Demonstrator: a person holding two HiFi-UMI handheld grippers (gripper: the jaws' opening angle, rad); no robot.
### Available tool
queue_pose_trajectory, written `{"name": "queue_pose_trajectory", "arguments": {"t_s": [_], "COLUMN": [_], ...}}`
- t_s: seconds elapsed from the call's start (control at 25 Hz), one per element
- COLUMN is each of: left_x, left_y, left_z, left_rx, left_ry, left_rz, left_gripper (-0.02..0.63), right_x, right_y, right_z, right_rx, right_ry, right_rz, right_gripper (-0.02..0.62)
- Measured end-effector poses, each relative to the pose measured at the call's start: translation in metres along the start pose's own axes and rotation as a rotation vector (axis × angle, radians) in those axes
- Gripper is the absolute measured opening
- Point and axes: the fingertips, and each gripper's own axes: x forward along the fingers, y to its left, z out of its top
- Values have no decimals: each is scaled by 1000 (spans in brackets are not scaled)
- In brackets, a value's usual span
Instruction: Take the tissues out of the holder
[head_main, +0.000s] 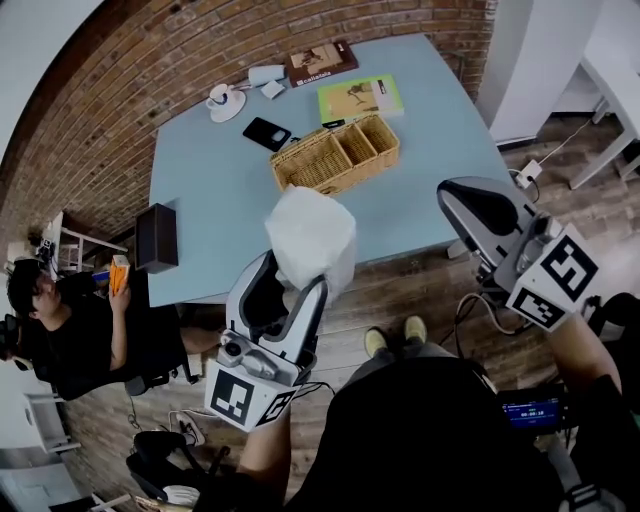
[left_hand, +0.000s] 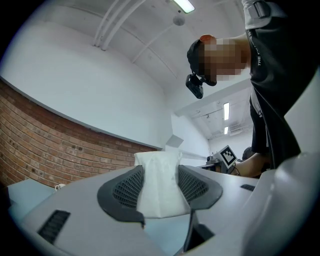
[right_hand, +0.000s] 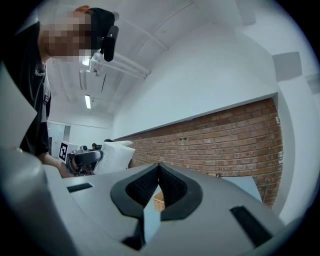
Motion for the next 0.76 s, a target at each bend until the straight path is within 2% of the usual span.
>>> {"name": "queue_pose_trajectory", "arguments": {"t_s": [0.76], "left_x": [9], "left_y": [-2], "left_z": [10], "left_rx": [8], "left_ry": [-31], "left_rz": [-18], "left_gripper": [235], "right_x": [-4], "right_y": [-4], "right_z": [8], "right_rx": [-23], "right_ry": [-18], "right_rz": [-2], "right_gripper": [-6]}}
